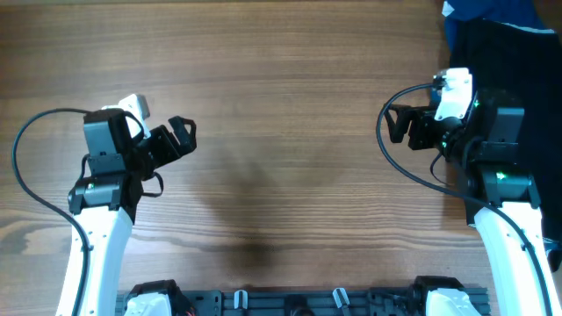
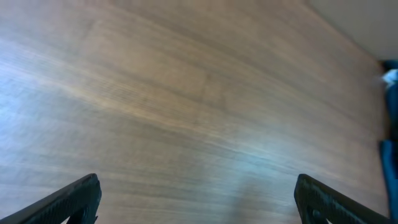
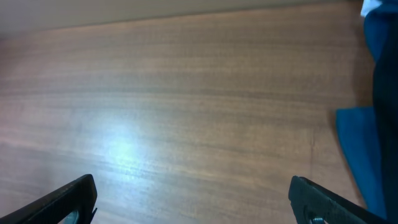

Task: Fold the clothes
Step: 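Raise both arms and move the right gripper toward the clothes pile, then grasp the black shorts in the pile with the right gripper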

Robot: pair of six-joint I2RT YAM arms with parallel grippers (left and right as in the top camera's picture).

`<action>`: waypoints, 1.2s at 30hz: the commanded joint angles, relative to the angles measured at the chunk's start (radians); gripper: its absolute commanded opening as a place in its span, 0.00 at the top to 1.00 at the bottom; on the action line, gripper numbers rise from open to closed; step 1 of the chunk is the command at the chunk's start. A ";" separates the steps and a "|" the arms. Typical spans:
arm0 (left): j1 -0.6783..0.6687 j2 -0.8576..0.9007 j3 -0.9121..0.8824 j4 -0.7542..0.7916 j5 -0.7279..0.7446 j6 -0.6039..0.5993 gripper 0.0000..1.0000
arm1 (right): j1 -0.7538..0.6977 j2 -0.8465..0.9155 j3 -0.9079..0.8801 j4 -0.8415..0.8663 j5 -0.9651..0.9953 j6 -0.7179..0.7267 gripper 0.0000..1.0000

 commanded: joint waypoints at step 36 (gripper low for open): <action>-0.120 0.050 0.208 -0.095 -0.010 -0.002 0.00 | -0.424 0.462 0.339 -0.652 0.401 0.241 0.05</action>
